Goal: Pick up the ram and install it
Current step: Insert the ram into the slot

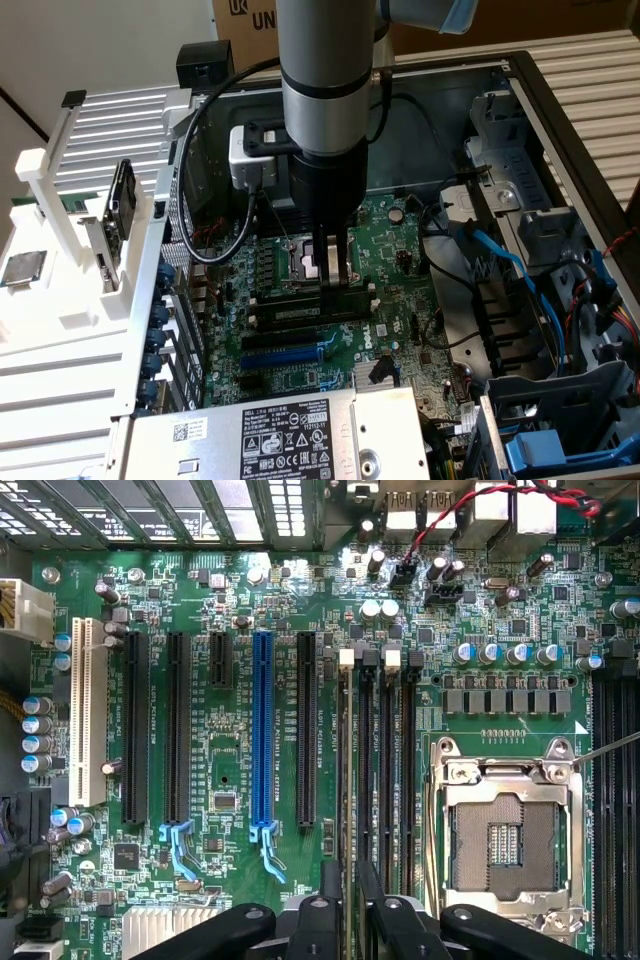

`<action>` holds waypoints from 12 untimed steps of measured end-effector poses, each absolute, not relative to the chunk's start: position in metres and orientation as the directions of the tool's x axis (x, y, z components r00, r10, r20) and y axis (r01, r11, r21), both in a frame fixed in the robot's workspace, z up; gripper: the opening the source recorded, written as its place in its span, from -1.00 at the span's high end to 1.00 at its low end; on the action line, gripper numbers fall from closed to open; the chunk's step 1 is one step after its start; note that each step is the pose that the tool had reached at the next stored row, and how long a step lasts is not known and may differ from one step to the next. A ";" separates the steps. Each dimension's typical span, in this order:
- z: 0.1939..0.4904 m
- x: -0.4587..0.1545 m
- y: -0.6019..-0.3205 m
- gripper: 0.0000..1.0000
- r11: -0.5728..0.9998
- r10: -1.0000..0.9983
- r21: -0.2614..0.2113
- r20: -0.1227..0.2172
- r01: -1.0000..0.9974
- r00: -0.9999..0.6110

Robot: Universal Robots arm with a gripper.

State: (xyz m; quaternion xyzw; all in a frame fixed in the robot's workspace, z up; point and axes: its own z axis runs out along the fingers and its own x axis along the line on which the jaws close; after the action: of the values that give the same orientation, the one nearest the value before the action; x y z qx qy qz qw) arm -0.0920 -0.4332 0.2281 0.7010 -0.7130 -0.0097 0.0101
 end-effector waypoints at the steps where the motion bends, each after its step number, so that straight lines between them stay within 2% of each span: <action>1: 0.229 -0.092 -0.433 0.59 0.017 -1.000 0.028 0.001 -0.999 -0.017; 12: 0.249 -0.094 -0.433 0.59 0.017 -1.000 0.028 0.001 -0.999 -0.017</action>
State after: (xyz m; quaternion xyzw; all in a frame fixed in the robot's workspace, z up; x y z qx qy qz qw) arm -0.0940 -0.4332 0.2492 0.7010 -0.7130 -0.0095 0.0100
